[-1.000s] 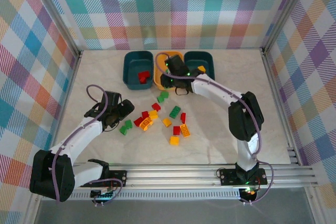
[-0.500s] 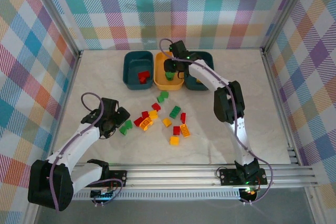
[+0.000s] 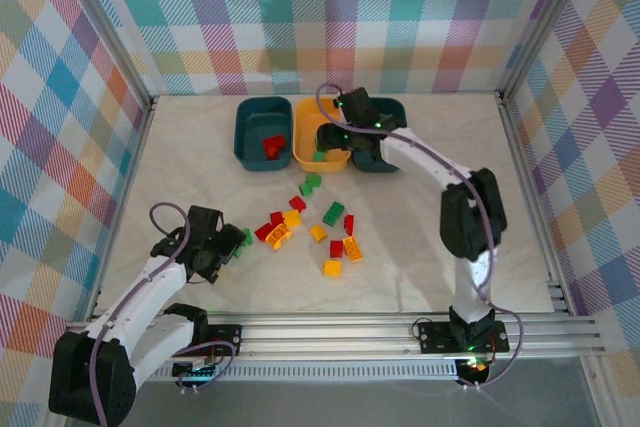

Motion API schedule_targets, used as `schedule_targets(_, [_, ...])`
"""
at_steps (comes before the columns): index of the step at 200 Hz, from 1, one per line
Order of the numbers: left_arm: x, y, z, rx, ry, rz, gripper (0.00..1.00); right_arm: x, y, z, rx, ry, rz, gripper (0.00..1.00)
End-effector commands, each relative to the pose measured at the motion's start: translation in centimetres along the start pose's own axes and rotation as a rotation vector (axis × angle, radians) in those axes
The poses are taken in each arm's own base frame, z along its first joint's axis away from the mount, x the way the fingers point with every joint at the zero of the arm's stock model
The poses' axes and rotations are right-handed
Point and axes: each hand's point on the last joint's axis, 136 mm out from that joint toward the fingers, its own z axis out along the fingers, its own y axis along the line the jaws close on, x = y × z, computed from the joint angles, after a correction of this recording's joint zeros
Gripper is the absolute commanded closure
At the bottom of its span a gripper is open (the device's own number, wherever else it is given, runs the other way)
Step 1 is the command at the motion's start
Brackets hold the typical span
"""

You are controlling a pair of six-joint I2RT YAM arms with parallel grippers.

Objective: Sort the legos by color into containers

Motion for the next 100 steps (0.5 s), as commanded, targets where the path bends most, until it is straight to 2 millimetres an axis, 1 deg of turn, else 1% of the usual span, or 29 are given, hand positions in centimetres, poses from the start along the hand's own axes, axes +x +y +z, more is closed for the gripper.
schedule_targets(1, [1.3,0.8,0.8,0.0,0.053,-0.089,0.14,-0.3,2.1,-2.4,-0.076,-0.09,0.02,0.31])
schedule_targets(19, [0.9,0.7,0.9,-0.011,0.033,-0.077,0.14,1.6,1.9,-3.4,-0.085,-0.075,0.037,0.31])
schedule_targets(38, [0.5,-0.3,1.0,0.008,0.029,-0.055,0.14,3.3,1.3,-4.1,-0.083,-0.064,0.051,0.31])
schedule_targets(54, [0.5,-1.1,1.2,0.03,0.038,-0.049,0.14,4.1,0.9,-4.8,-0.08,-0.062,0.059,0.31])
schedule_targets(66, [0.3,-1.3,1.3,0.029,0.034,-0.045,0.14,4.7,0.6,-5.1,-0.078,-0.06,0.065,0.31])
schedule_targets(100, [-0.6,-2.3,1.9,0.043,0.003,-0.042,0.15,6.0,0.2,-5.1,-0.076,-0.039,0.074,0.31])
